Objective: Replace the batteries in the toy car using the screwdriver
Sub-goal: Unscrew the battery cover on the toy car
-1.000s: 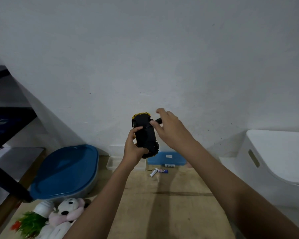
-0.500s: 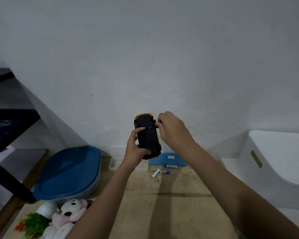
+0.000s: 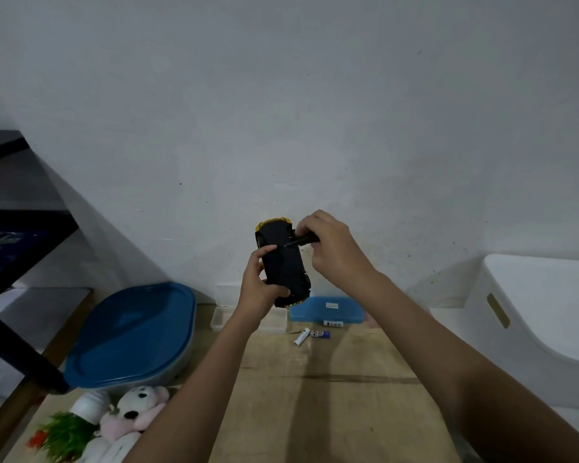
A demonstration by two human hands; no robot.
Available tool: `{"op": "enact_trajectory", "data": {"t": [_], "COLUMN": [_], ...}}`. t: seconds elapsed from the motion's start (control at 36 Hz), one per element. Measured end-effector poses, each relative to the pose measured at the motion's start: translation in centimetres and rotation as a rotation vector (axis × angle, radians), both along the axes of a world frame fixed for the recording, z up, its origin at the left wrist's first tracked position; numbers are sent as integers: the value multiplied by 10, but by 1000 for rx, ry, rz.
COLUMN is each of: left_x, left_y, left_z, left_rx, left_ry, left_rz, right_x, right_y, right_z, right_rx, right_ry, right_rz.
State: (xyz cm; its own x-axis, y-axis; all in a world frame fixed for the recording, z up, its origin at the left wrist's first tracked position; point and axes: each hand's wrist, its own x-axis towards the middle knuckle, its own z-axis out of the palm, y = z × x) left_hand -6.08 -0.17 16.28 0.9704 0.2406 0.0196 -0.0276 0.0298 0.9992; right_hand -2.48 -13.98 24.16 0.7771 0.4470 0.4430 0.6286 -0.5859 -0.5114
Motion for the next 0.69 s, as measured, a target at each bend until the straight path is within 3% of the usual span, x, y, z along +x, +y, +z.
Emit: {"op": "enact_trajectory", "data": {"t": [0.19, 0.47, 0.58, 0.69], "left_x": [2, 7, 8, 7], "left_y": [1, -3, -3, -5], "left_z": [-1, 1, -3, -5], "left_rx": [0, 59, 97, 74], "left_ry": [26, 33, 49, 53], "left_rz": [-4, 2, -9, -14], "right_x": [-1, 0, 1, 4], "right_y": [3, 8, 9, 6], "right_z": [1, -3, 2, -1], "right_rx": [-223, -86, -202, -183], "right_ry": [13, -8, -14, -40], "right_rz": [-173, -36, -191, -71]}}
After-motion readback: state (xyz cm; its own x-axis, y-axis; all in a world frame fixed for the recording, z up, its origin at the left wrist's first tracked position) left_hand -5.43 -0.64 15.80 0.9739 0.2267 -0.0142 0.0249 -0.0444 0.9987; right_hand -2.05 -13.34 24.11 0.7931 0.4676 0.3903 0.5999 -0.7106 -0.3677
